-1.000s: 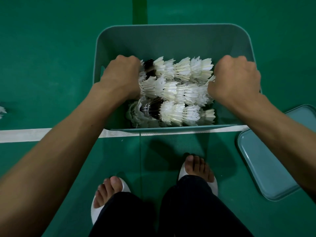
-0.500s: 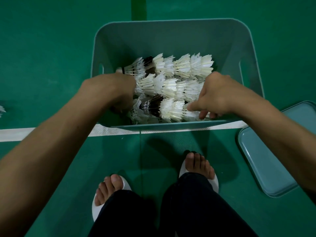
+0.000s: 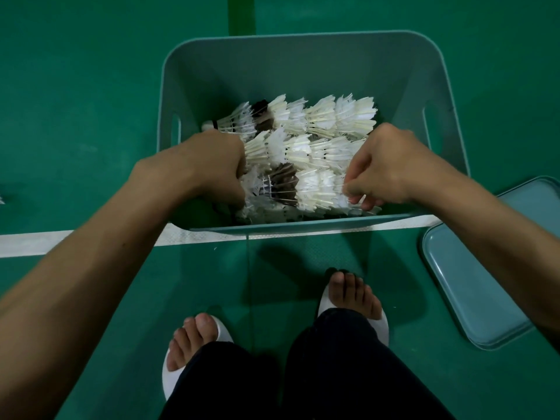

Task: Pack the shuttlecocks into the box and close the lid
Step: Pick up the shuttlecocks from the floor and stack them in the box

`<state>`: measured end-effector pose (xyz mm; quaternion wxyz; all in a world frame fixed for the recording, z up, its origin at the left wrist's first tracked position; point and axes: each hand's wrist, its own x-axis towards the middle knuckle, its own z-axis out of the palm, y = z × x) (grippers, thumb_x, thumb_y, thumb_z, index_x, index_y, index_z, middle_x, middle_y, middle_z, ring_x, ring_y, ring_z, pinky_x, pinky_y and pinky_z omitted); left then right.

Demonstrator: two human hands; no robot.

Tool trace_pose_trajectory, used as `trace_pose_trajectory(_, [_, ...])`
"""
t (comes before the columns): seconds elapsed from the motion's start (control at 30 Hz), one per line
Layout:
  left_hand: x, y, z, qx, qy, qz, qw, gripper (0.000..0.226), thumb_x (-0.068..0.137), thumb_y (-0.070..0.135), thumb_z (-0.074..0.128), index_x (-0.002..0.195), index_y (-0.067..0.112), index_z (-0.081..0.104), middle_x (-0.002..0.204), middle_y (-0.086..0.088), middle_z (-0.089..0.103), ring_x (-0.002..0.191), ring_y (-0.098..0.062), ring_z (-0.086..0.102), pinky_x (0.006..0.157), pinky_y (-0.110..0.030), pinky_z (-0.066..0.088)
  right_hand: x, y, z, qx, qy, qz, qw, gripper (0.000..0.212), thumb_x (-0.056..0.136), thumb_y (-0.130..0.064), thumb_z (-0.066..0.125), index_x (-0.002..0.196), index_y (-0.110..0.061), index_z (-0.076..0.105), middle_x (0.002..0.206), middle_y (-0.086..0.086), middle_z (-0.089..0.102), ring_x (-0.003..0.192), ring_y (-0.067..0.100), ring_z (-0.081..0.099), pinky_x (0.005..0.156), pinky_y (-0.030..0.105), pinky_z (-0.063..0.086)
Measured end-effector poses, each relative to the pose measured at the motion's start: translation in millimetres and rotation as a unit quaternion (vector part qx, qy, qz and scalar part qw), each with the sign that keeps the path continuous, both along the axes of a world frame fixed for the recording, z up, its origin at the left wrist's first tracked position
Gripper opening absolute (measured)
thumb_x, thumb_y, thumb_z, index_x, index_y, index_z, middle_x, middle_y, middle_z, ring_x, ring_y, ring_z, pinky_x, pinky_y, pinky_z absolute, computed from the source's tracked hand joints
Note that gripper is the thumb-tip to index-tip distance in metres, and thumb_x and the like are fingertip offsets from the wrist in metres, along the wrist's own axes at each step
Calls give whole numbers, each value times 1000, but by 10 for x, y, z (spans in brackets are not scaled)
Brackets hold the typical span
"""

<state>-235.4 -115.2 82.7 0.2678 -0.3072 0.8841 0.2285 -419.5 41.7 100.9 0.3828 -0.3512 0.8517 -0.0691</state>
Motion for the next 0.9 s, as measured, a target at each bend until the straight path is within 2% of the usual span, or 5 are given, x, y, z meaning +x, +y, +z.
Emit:
trace_pose_trajectory(0.27, [2,184,228,-89,13,-24,996,33,72,27,80,89,16,55,85,-3,53,86,-27,56,80,-43,58,33,13,67,-52,92,66,992,23,75,-3,77,61,-21,76,53,-5,69,57,17,73,73,34,63])
trace_pose_trajectory(0.43, [-20,263,41,-167,15,-19,986,25,82,17,73,92,16,50,90,-7,53,84,-30,56,77,-44,57,126,-16,-43,-47,149,92,983,22,71,-2,72,70,-22,80,69,-1,74,77,24,71,76,39,62])
trace_pose_trajectory(0.7, [95,269,17,-179,29,-4,983,24,84,19,74,100,14,57,95,-10,60,86,-33,60,69,-42,49,98,-41,82,13,92,54,994,13,75,-18,88,70,-17,77,64,-1,74,58,15,72,76,35,62])
trace_pose_trajectory(0.8, [126,294,164,-151,81,28,985,28,75,12,76,97,14,60,96,-10,65,87,-34,64,74,-44,57,69,-96,289,45,92,24,994,24,75,-34,89,71,-14,77,55,-2,72,50,10,71,76,32,60])
trace_pose_trajectory(0.9, [272,279,377,-154,195,88,964,26,71,19,76,93,22,62,91,-3,68,81,-32,64,71,-45,58,121,-229,521,0,142,30,989,31,77,-44,86,67,-17,76,50,-2,69,64,13,71,82,37,59])
